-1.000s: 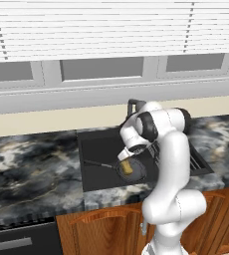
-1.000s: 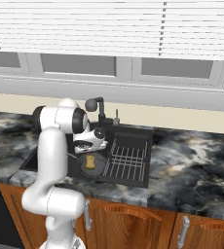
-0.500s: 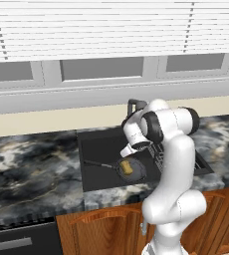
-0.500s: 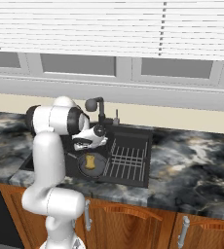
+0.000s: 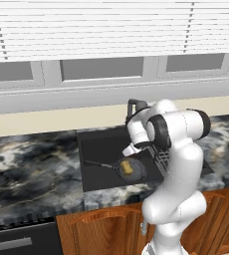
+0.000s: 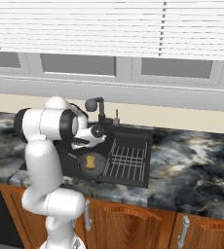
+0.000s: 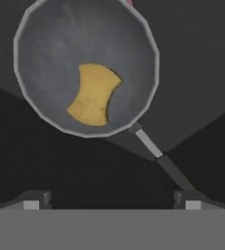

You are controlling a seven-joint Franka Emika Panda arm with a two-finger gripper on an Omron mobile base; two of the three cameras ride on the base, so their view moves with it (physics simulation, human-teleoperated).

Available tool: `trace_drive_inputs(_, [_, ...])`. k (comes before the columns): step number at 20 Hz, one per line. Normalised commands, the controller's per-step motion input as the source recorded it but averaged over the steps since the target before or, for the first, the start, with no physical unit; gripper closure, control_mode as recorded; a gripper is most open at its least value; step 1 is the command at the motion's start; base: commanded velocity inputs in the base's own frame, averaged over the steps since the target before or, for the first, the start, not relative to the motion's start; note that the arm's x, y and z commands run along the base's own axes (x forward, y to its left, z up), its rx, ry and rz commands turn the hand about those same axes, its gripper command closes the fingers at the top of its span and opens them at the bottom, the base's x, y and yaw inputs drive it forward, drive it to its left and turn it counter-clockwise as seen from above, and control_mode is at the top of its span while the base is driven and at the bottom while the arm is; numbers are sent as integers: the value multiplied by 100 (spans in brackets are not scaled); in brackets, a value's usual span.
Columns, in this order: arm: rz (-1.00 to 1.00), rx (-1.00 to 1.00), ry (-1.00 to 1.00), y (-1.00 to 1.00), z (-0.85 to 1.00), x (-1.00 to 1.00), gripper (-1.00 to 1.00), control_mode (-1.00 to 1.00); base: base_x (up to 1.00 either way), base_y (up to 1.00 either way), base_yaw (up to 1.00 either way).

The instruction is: Pick the pan and sponge and place them into the sink. Then turn on the water.

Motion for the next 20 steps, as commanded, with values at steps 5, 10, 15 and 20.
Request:
trace_drive_inputs(5, [2,0,-8,-7,47,-25,-100,-100,0,0,0])
trace_drive_inputs(10, [1,1,-7,-11,58,-26,-100,-100,0,0,0])
trace_drive_inputs(15, [0,6,-2,-15,58,-30,-100,-100,0,0,0])
trace_drive_inputs(20, [0,5,0,-17,60,-27,-100,-100,0,0,0])
